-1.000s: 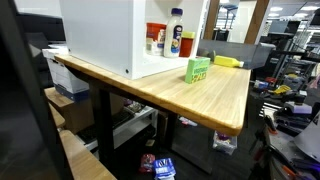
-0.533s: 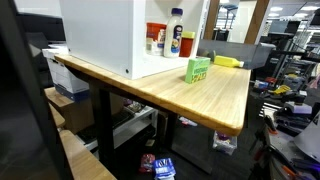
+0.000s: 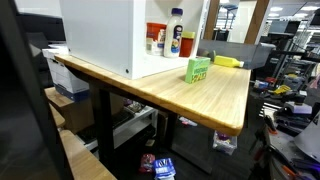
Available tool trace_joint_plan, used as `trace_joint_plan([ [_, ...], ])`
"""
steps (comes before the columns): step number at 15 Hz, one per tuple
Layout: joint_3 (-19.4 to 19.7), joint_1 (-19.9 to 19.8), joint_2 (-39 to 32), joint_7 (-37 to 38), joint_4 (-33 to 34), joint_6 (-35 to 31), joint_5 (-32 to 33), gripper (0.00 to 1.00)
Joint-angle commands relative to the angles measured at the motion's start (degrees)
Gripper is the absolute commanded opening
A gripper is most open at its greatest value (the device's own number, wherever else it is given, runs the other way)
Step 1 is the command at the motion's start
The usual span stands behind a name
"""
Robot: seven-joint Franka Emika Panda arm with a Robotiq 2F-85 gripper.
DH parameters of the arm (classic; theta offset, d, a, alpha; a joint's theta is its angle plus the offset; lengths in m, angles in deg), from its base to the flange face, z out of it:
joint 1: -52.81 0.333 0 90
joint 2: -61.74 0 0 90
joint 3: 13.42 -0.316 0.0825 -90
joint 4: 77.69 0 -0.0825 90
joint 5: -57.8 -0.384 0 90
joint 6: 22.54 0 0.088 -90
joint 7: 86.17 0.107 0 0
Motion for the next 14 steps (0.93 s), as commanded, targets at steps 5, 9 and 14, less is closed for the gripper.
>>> trace_joint_plan([
  [5, 0.58, -1.84, 4.74, -1.68, -9.51, -14.99, -4.6, 0.3],
  [9, 0.89, -2.3, 8.12, -2.0, -14.48, -19.83, -3.28, 0.3],
  [14, 0.24, -2.69, 13.01, -1.01, -21.76, -27.82, -2.8, 0.3],
])
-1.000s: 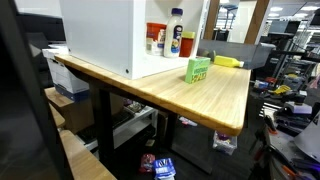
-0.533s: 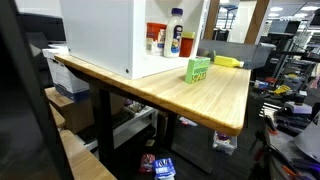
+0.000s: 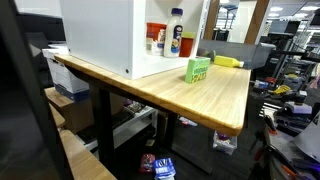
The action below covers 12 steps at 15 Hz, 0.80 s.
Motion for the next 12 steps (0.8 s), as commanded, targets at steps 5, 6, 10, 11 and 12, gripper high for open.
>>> trace_joint_plan([
  [5, -0.81, 0.82, 8.55, -1.04, -11.77, -9.73, -0.45, 0.3],
  [6, -0.82, 1.01, 9.28, -0.83, -12.91, -9.62, -0.53, 0.3],
  [10, -0.8, 3.16, 11.33, -0.41, -17.15, -8.62, -1.8, 0.3],
  [11, -0.76, 3.57, 11.58, -0.41, -17.64, -8.49, -1.98, 0.3],
  [12, -0.6, 4.14, 11.6, -0.34, -17.76, -8.0, -2.28, 0.3],
])
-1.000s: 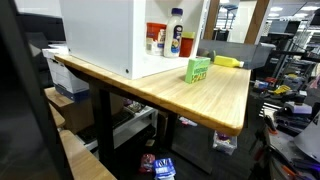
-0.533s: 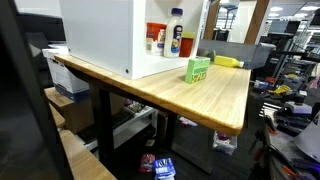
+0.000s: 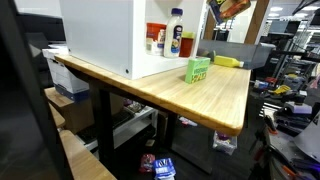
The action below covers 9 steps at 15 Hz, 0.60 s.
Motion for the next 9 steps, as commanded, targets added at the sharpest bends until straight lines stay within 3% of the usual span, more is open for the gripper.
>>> trace_joint_plan([
  [1, 0.16, 1.78, 1.64, -0.05, -1.44, -0.52, -2.16, 0.3],
  [4, 0.53, 1.65, 0.37, 0.14, 1.02, -0.31, -1.74, 0.3],
  [5, 0.01, 1.29, 0.44, -0.04, -0.94, 0.17, -0.79, 0.3],
  [6, 0.05, 1.25, 0.44, -0.04, -0.77, 0.21, -0.79, 0.55],
  [9, 0.06, 1.2, 0.34, -0.05, -1.2, 0.32, -0.78, 0.55],
])
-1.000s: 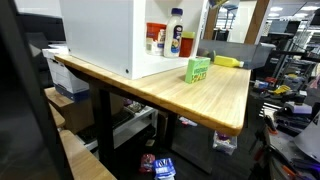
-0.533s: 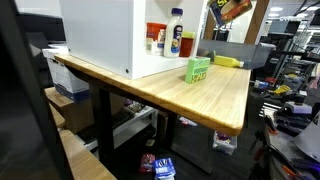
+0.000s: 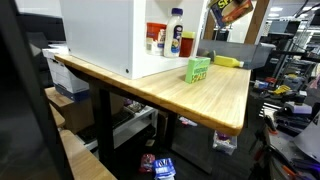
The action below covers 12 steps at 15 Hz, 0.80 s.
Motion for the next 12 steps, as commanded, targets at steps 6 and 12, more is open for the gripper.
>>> trace_joint_plan([
  [6, -1.25, 0.67, 0.63, 0.12, -2.6, -2.98, -1.3, 0.3],
  [12, -5.85, 3.04, 2.81, 6.08, -6.27, -7.13, -4.86, 0.3],
])
